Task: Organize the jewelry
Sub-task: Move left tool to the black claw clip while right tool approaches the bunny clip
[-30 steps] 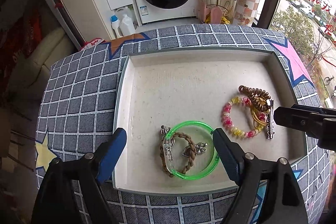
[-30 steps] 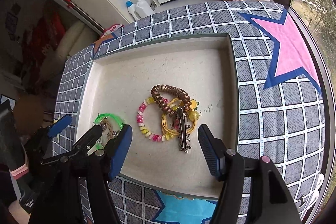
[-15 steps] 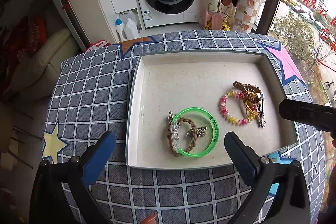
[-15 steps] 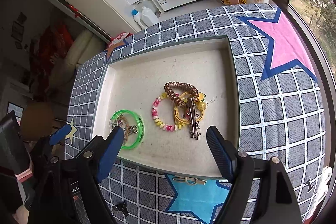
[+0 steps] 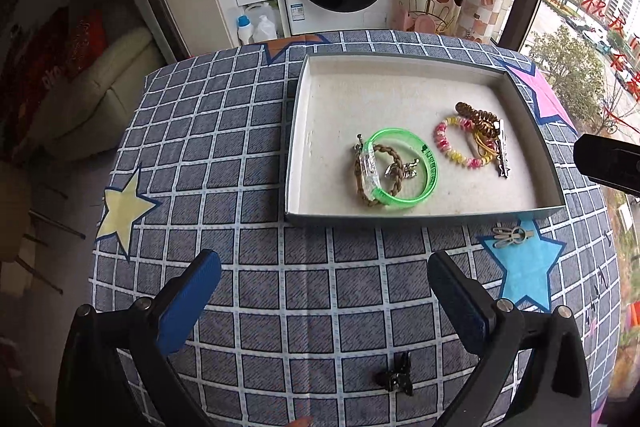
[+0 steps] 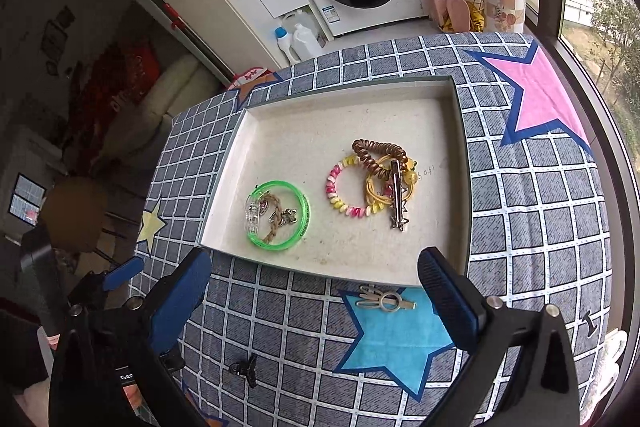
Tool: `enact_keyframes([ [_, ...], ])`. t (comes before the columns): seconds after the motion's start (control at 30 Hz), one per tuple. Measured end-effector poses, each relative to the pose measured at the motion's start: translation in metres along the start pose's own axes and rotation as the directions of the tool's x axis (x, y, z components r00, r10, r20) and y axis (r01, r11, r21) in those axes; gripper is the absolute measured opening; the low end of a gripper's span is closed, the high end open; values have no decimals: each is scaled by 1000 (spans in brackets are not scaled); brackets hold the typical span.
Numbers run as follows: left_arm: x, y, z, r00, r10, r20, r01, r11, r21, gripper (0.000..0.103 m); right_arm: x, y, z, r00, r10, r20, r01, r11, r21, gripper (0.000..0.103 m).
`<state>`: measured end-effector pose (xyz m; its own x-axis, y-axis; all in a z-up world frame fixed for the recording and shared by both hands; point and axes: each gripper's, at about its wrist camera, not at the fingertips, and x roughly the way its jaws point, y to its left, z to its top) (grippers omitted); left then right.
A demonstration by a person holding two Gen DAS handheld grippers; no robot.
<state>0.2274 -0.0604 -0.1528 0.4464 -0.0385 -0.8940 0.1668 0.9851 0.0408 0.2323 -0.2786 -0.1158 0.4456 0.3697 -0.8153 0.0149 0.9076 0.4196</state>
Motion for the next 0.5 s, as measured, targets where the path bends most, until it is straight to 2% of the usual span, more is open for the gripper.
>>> enact_keyframes([
  [0.3, -2, 20, -51, 995, -30, -94, 28, 999, -25, 103, -8, 18, -41, 996, 14, -90, -20, 998, -64, 103],
  [0.5, 6, 35, -89, 986, -36, -164, 23, 996, -82, 103, -6, 14, -84, 986, -29, -163, 17, 997, -73, 103],
])
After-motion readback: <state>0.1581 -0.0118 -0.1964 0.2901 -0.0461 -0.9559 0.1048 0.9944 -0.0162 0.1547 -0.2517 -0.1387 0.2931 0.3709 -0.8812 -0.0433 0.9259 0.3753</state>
